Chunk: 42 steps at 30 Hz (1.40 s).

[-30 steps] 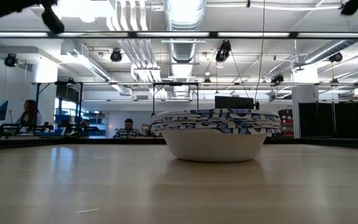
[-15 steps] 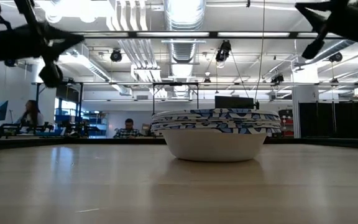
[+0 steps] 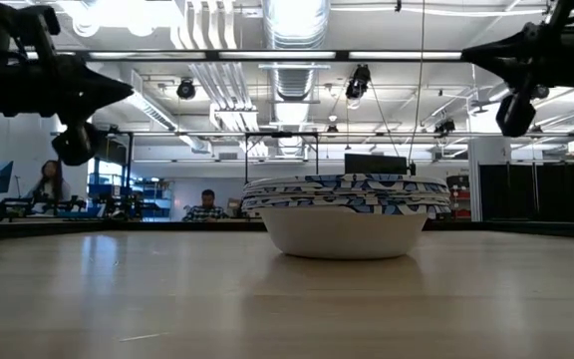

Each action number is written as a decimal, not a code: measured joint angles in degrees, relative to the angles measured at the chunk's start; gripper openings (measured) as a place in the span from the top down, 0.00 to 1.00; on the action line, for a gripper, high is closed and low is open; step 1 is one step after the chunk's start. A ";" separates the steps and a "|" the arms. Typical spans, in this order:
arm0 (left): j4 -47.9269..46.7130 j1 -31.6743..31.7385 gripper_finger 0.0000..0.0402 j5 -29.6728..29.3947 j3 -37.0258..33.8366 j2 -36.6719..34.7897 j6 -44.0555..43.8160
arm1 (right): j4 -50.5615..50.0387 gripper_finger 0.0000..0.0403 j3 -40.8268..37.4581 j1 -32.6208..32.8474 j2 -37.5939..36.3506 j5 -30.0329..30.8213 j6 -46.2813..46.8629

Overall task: Nest bowls inside each other
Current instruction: Return to Home Position

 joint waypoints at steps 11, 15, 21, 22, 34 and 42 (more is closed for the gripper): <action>2.10 0.00 0.98 17.48 -0.05 3.93 21.05 | -14.20 0.98 0.11 8.27 1.15 -5.72 -8.92; 2.11 0.02 0.98 18.09 -0.09 6.86 26.02 | -21.10 0.98 0.57 8.26 2.39 -6.69 -12.24; 3.64 0.02 0.98 18.16 -0.11 11.27 26.08 | -21.29 0.98 0.85 8.21 5.58 -6.39 -14.33; 3.65 0.02 0.98 18.15 -0.11 11.75 26.07 | -21.42 0.98 0.84 8.22 5.86 -6.38 -14.33; 4.40 0.02 0.98 18.10 -0.15 16.26 26.05 | -21.30 0.98 0.83 8.22 7.14 -6.38 -14.33; 4.48 0.02 0.98 18.01 -0.17 17.65 26.04 | -21.29 0.98 0.84 8.22 7.16 -6.38 -14.33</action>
